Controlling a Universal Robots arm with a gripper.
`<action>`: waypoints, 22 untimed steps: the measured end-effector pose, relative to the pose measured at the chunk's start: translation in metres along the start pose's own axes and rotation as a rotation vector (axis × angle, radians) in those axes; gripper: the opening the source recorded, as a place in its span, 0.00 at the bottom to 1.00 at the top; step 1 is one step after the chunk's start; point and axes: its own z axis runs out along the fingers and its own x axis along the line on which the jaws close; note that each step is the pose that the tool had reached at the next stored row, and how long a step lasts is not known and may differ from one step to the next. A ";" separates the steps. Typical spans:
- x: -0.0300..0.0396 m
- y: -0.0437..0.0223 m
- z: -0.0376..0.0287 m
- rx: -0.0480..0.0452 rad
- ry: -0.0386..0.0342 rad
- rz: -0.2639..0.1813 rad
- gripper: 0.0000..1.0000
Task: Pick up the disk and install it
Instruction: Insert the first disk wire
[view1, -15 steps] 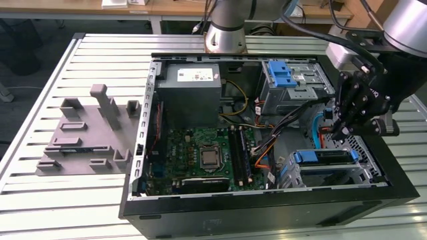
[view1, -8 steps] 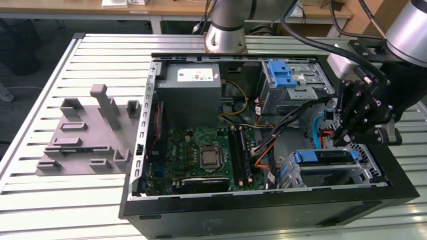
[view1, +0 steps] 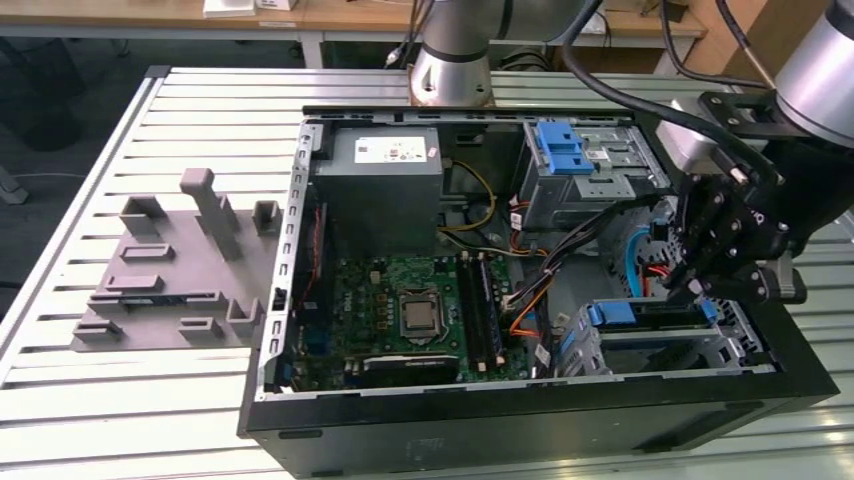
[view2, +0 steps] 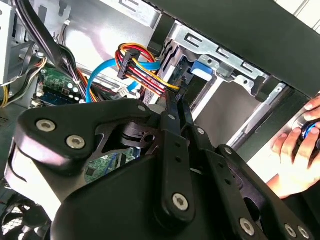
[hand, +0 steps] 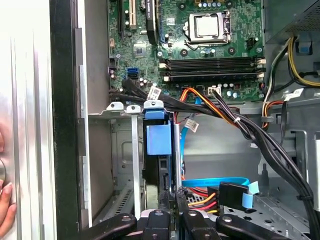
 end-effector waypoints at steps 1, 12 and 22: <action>0.0000 0.0001 0.0001 -0.0002 0.0003 0.000 0.16; 0.0002 0.0016 0.0053 -0.0008 0.0002 -0.013 0.16; 0.0010 0.0013 0.0074 -0.0024 0.0000 -0.001 0.16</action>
